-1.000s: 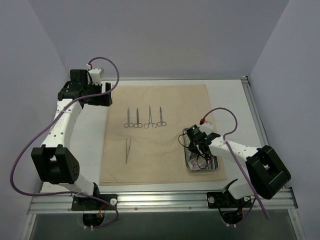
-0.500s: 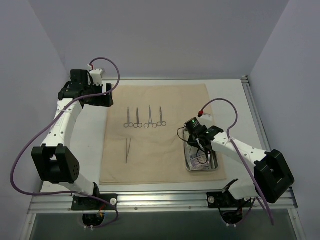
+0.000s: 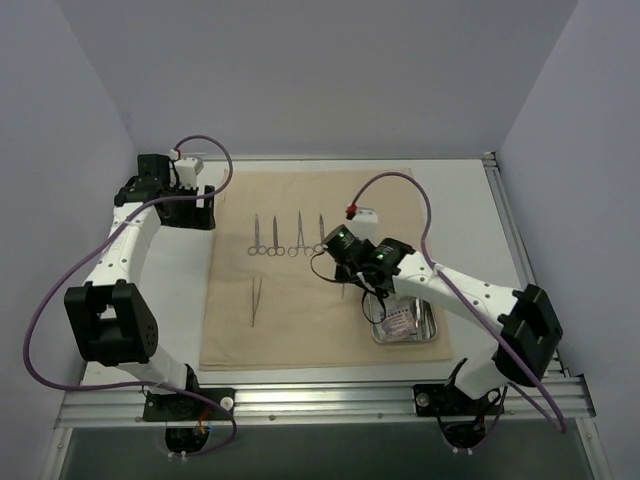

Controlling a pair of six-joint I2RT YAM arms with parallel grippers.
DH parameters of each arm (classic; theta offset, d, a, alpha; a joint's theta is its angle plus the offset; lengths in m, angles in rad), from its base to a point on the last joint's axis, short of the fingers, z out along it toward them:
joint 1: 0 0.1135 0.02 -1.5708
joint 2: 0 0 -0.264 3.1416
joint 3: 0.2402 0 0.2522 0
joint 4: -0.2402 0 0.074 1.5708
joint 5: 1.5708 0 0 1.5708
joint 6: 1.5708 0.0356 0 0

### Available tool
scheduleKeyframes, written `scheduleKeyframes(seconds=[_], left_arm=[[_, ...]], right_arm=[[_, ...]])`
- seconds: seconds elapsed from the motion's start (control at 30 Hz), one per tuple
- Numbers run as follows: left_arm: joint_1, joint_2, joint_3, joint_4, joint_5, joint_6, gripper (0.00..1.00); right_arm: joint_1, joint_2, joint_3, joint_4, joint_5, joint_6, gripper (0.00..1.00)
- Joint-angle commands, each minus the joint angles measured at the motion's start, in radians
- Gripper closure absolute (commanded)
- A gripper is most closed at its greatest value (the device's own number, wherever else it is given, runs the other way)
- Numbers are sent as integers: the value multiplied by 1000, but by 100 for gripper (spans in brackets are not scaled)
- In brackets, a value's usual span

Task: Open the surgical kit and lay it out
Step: Place the medical item in the surgical kit.

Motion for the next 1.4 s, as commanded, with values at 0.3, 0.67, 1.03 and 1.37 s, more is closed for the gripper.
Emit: scheduleKeyframes(seconds=[0.3,0.67,1.03,1.37], left_arm=[[116,-39,-66,10,82,31,6],[130,-15,-212,34,476,160,4],[157,44,-194,-1,499,164,0],[166,42,-192,0,489,157,0]], right_arm=[[188,544,427,99,-72,53,100],[198,628,398,167,-157,131,100],[198,665,395,174,-167,139,100],[198,670,383,167,-166,161,87]])
